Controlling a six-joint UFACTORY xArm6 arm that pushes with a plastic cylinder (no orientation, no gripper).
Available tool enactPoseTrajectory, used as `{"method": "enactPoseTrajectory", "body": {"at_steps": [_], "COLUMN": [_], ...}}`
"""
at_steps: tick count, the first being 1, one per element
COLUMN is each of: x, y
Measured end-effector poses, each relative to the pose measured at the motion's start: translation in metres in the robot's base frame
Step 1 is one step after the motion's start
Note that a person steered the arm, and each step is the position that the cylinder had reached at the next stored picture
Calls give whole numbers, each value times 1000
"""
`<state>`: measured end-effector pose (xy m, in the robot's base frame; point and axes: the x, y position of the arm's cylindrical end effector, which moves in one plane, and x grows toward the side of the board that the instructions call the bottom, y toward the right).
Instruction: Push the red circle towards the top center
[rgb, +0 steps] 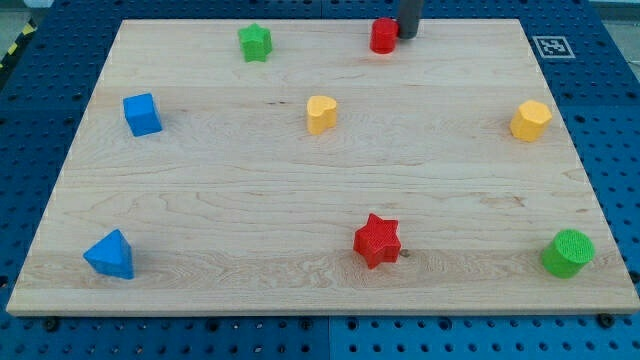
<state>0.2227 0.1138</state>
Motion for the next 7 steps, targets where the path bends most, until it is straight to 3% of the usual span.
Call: {"method": "enactPoseTrajectory", "body": {"at_steps": [3,7], "x": [45,46], "y": [-40,-93]}}
